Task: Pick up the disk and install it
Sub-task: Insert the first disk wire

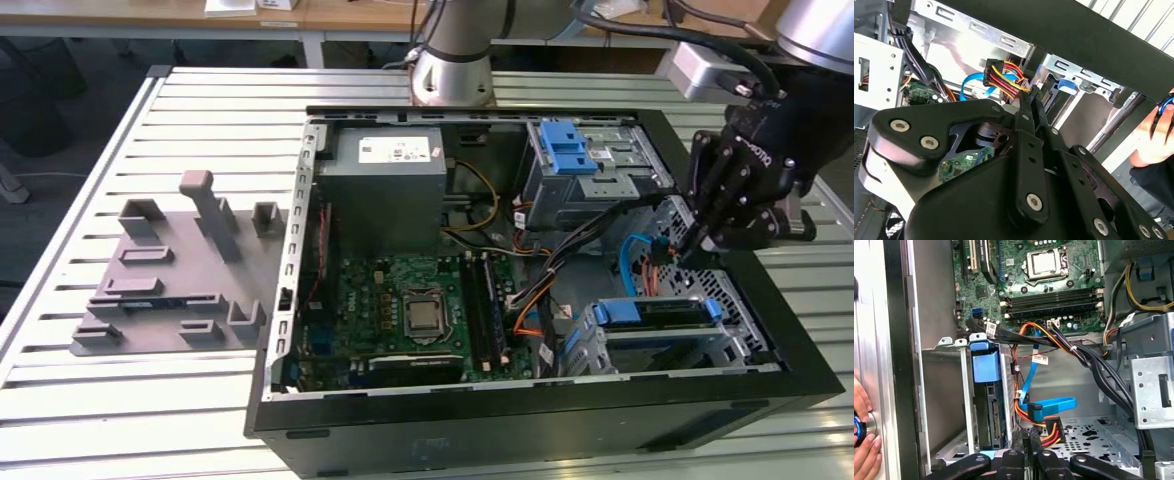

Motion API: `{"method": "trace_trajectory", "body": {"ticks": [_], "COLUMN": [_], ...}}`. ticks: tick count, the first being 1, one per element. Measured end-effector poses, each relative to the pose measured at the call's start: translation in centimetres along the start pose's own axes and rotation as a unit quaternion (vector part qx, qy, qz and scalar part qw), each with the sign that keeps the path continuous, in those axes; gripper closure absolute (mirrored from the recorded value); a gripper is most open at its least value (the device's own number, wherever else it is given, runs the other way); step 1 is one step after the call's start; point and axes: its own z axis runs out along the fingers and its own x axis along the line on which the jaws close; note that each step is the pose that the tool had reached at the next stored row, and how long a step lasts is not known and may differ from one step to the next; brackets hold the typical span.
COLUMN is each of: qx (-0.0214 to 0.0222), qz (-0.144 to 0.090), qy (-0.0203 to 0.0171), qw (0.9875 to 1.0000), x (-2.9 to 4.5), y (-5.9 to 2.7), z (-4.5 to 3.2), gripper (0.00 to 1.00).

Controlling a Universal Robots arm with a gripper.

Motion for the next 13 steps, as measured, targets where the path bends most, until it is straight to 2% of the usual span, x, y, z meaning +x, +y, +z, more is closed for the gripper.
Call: {"method": "trace_trajectory", "body": {"ticks": [5, 10, 13], "qx": [0.0073, 0.0122, 0.0139], "qz": [-0.005, -0.015, -0.016], "qy": [-0.0009, -0.0018, -0.0066], "qw": [1.0, 0.9998, 0.9997], "x": [0.33, 0.47, 0.75], "y": [0.23, 0.4, 0.51], "z": [0.1, 0.23, 0.33], "gripper": [0.84, 0.84, 0.84]}}
